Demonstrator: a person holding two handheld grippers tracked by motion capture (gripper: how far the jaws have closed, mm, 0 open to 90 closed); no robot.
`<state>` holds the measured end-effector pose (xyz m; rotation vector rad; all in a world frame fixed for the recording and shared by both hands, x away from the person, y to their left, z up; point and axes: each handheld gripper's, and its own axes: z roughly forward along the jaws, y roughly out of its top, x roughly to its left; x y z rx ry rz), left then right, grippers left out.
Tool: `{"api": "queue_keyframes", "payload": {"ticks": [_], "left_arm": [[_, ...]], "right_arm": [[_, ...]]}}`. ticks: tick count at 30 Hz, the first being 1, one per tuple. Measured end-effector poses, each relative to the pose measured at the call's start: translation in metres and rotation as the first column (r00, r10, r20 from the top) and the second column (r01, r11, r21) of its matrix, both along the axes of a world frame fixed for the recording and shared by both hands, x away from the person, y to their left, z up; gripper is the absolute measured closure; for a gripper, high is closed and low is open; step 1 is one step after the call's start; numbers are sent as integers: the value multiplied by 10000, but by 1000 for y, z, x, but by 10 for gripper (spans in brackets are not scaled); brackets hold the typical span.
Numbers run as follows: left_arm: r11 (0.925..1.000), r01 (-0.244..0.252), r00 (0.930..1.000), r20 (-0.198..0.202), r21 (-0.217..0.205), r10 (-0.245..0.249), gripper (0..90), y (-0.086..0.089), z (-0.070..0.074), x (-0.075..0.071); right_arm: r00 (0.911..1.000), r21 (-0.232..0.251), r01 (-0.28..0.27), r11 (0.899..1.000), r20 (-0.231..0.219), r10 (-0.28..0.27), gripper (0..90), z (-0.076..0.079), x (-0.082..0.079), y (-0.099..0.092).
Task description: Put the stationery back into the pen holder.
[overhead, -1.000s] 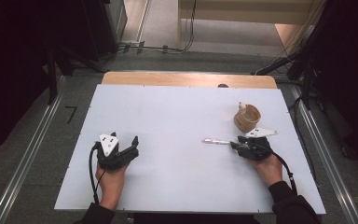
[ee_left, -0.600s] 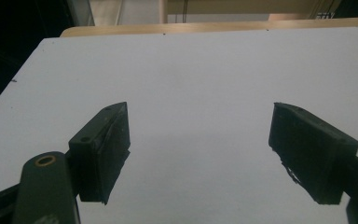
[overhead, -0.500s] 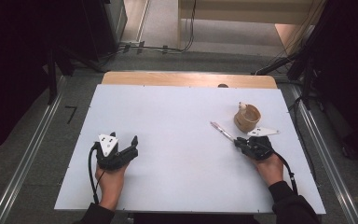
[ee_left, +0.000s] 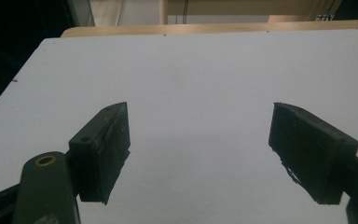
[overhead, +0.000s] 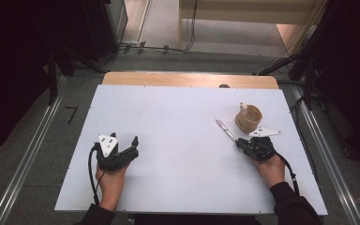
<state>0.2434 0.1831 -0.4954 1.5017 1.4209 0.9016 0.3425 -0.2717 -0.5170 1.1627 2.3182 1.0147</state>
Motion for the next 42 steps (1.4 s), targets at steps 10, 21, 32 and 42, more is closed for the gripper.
{"api": "queue_keyframes", "payload": {"ticks": [10,21,32,42], "left_arm": [[10000,9,10000,6,-26,-9,211,0,0,0],[10000,12,10000,41,-60,-12,211,1,0,0],[10000,12,10000,27,-76,-12,211,1,0,0],[9999,4,10000,42,-109,-3,212,2,1,0]], "right_arm": [[9999,111,28,9999,-118,-27,783,1,0,0],[10000,173,-15,9998,-80,16,784,6,-3,-1],[9999,402,-106,9991,104,102,784,17,-8,-2],[9995,592,-186,9981,278,170,784,31,-15,-7]]}}
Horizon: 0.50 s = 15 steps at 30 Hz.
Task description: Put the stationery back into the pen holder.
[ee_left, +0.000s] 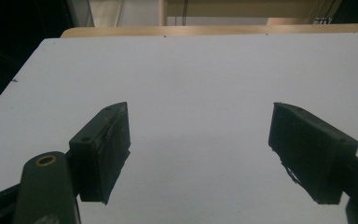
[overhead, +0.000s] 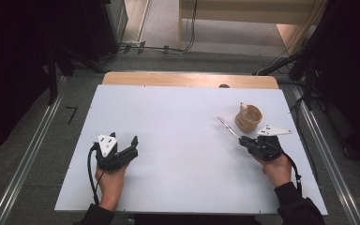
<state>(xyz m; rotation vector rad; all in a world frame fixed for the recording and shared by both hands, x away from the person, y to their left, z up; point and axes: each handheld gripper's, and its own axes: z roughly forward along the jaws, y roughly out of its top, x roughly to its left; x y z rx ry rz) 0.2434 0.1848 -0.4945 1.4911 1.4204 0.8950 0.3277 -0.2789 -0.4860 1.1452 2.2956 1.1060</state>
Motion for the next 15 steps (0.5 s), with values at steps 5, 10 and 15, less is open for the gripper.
{"api": "queue_keyframes", "payload": {"ticks": [5,10,15], "left_arm": [[10000,5,10000,-9,1,-5,212,0,0,0],[10000,0,10000,4,-32,0,212,0,0,0],[10000,-9,10000,27,-43,9,212,0,0,0]], "right_arm": [[9999,200,26,9998,168,-29,784,10,-5,-4],[9995,385,172,9991,265,-183,784,18,-8,-11],[9990,552,262,9981,358,-282,784,26,-11,-19]]}}
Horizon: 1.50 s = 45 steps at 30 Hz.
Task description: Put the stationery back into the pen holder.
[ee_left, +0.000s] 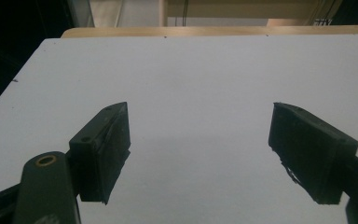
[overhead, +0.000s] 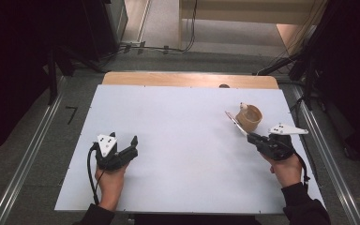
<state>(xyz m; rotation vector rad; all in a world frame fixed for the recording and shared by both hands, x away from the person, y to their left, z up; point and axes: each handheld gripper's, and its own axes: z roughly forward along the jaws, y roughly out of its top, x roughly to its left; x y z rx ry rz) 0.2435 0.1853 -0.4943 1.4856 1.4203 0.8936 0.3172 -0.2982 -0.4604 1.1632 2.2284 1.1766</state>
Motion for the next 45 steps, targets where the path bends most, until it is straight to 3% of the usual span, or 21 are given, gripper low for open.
{"api": "queue_keyframes", "payload": {"ticks": [21,27,45], "left_arm": [[10000,-2,10000,-8,0,2,212,0,0,0],[10000,-9,10000,-13,4,9,212,0,0,0],[10000,4,10000,6,-20,-4,213,0,0,0]], "right_arm": [[9934,578,971,9936,564,-1003,784,25,-6,-40],[9906,516,1194,9915,617,-1225,783,27,-6,-46],[9858,175,1661,9860,208,-1664,783,21,-1,-54]]}}
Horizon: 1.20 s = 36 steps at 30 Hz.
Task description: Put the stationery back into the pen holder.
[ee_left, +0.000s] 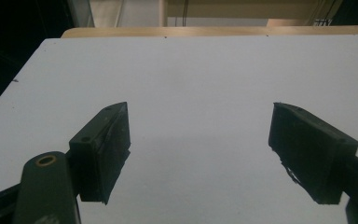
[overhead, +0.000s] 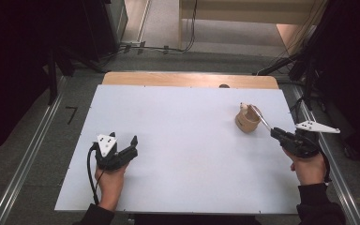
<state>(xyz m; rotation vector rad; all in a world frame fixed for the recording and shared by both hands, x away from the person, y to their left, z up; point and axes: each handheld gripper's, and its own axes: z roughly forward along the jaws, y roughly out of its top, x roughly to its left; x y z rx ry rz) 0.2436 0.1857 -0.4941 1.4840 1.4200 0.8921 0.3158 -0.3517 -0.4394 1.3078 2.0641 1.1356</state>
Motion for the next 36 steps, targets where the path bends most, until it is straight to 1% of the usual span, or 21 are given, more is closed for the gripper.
{"api": "queue_keyframes", "payload": {"ticks": [5,11,24,36], "left_arm": [[10000,1,10000,-31,-2,-1,213,0,0,0],[10000,-4,10000,-27,2,4,213,0,0,0],[10000,-14,10000,-50,6,14,212,0,0,0],[10000,1,10000,-77,18,-1,213,0,0,0]], "right_arm": [[9998,-45,94,9999,-148,-94,783,-1,1,-1],[9998,-73,108,9999,-180,-110,783,-2,1,-1],[9998,-90,160,9998,-140,-161,782,-1,1,0],[9997,-131,231,9996,9,-231,782,2,2,-1]]}}
